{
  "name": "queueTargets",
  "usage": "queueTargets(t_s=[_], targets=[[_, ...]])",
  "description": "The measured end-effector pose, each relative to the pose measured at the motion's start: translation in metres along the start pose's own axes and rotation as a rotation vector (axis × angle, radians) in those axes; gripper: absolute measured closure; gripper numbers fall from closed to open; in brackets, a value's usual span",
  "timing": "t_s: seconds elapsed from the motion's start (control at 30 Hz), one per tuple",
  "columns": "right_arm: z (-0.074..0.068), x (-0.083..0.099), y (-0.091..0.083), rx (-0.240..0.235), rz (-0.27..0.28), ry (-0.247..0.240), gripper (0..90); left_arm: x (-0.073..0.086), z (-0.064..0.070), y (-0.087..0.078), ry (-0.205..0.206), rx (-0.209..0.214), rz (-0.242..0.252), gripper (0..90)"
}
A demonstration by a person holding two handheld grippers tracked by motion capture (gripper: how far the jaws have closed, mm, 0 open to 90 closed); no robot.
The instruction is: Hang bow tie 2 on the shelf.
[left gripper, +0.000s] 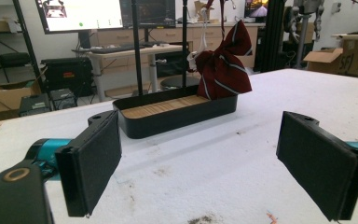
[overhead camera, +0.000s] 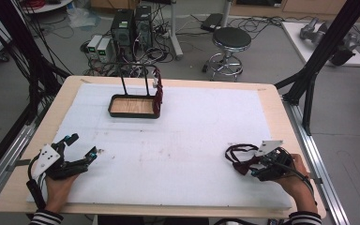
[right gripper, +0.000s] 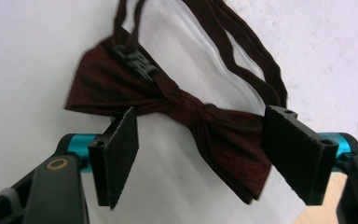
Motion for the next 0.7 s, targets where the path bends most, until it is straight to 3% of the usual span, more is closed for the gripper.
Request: queueTargets(t_s=[0.3, 0.57, 0.7], targets=[[0.0054, 0.0095, 0.0059, 0.040, -0.051, 0.008, 32.8, 0.0000, 0.0001, -0.0001, -0.001, -0.001, 0.001, 14.3], [0.0075, 0.0088, 0.0089, 0.090, -0.071, 0.007, 42.0, 0.0000, 0.0002, -0.0002, -0.001, -0.003, 0.002, 14.3], [0.0073, 0.0075, 0.0102, 0.092, -0.062, 0.014, 45.3, 0.0001, 0.0002, -0.0003, -0.002, -0.003, 0.002, 14.4]])
Point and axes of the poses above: each handheld gripper's, and its own axes: y roughly forward along the jaws, x roughly out of its underside, z roughly to its right, the point moved 1 cm from there along y, roughly forward along the jaws, and after that the axes turned 1 degree about -x, right-handed, at the moved point
